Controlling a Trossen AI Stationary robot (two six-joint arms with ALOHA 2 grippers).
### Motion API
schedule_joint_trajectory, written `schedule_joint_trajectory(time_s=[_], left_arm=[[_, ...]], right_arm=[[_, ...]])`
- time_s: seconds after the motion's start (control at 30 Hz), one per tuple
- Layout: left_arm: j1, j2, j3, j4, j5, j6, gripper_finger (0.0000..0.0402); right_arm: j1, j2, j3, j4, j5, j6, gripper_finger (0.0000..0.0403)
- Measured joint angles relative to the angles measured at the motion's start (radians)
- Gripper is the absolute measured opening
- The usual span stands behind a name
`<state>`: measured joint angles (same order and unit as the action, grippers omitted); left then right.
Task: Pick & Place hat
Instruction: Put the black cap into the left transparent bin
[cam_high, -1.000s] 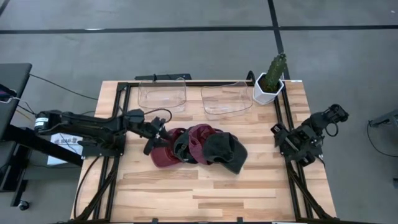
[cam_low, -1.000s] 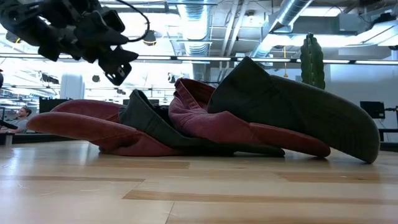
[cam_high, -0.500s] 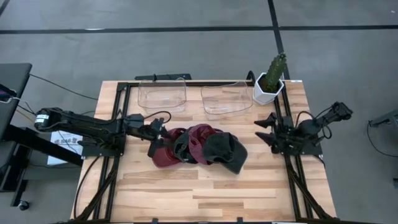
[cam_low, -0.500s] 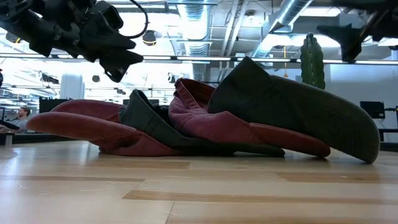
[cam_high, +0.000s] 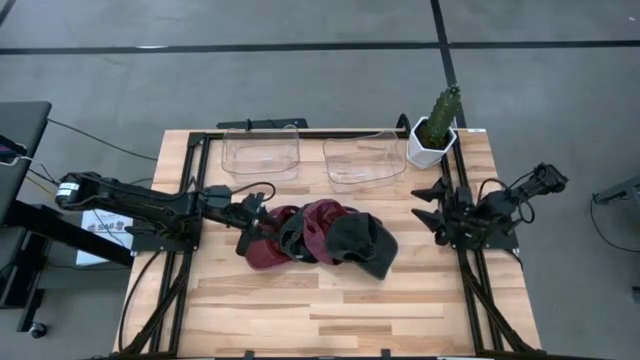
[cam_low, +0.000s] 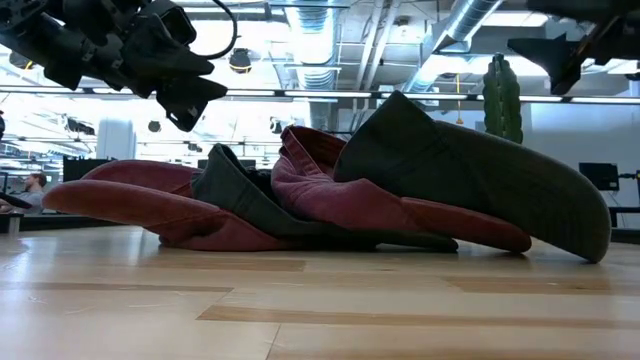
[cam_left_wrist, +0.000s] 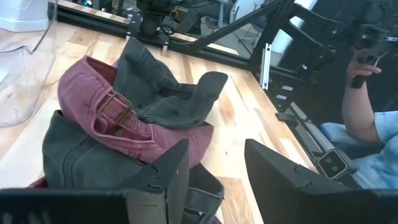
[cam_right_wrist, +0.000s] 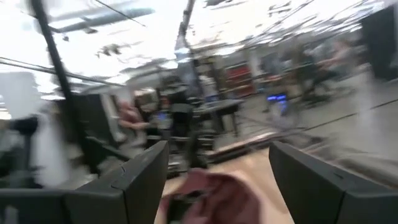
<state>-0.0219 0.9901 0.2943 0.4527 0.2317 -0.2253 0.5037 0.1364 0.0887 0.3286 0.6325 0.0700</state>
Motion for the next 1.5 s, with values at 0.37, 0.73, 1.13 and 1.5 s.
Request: schedule_joint_trajectory(time_s=[0.37, 0.73, 1.13, 1.5], left_arm=[[0.000, 0.000, 0.000, 0.012, 0.000, 0.000, 0.0152], [0.001, 0.000, 0.000, 0.019, 0.000, 0.003, 0.0152], [0.001, 0.000, 0.000, 0.019, -0.004, 0.003, 0.0152], [0.001, 0.000, 0.000, 0.019, -0.004, 0.003, 0.0152]], right_arm=[[-0.027, 0.003, 0.000, -0.006, -0.101, -0.014, 0.0270], [-0.091, 0.218, 0.010, 0.113, -0.319, 0.016, 0.0270], [-0.181, 0.595, 0.224, -0.348, -0.318, 0.213, 0.0270], [-0.213, 0.690, 0.252, -0.581, -0.317, 0.401, 0.0270]])
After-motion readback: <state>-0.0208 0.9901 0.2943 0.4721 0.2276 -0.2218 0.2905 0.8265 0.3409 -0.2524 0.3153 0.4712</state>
